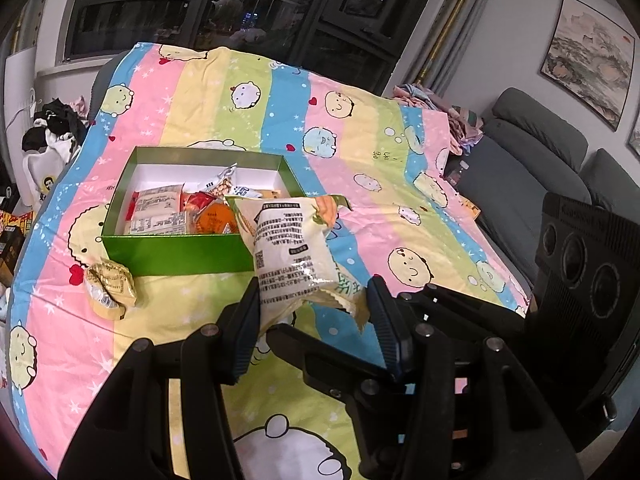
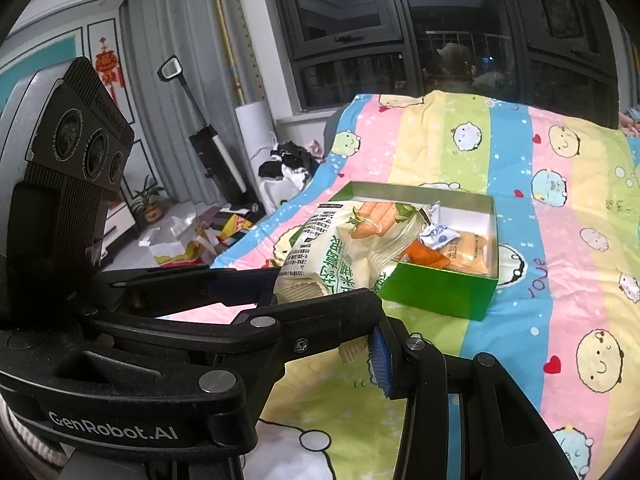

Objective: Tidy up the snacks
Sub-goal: 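Carry the carrot-print packet over the green box with the left gripper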

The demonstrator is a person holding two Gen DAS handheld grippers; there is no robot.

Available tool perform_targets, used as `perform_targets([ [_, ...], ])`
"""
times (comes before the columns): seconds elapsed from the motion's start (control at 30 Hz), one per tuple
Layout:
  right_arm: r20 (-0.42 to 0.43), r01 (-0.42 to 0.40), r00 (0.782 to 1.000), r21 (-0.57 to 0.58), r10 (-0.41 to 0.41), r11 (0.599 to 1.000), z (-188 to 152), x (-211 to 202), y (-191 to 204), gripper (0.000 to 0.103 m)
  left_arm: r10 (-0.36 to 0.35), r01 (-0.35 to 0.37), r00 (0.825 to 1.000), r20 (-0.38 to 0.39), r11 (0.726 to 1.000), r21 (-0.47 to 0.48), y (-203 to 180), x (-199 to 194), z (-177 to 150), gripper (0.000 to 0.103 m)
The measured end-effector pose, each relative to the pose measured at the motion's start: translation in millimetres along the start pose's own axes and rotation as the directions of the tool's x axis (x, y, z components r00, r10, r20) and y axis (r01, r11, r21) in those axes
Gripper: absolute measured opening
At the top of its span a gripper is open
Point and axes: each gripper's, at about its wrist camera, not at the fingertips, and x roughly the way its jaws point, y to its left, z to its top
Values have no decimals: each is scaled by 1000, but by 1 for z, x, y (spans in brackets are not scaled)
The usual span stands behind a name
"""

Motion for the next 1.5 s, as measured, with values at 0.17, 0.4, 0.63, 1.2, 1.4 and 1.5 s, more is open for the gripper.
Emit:
perform_targets([
  [0.17, 2, 7, 1000, 1, -7, 1000, 2, 3, -4, 45, -5, 5, 1000, -4, 1000, 3, 1, 5, 4, 51],
  [0.4, 0, 12, 1000, 21, -12, 1000, 6, 12, -15, 45, -10, 10, 1000, -20, 1000, 7, 6, 21, 12, 51],
  [0.63, 15, 14, 1000, 27, -15, 1000, 15, 22, -29, 45, -17, 17, 1000, -16, 1000, 9, 10, 36, 25, 51],
  [1.2, 85, 31, 996, 28, -33, 999, 49, 47, -71, 45, -26, 26, 1000, 8, 998, 65, 20, 81, 76, 51],
  [1.4, 84, 35, 996, 41, -38, 999, 57, 62, -87, 45, -29, 29, 1000, 0, 998, 63, 29, 100, 88, 51],
  [1.5, 75, 34, 996, 49, -38, 998, 59, 70, -94, 45, -31, 31, 999, -11, 998, 54, 34, 110, 92, 51],
])
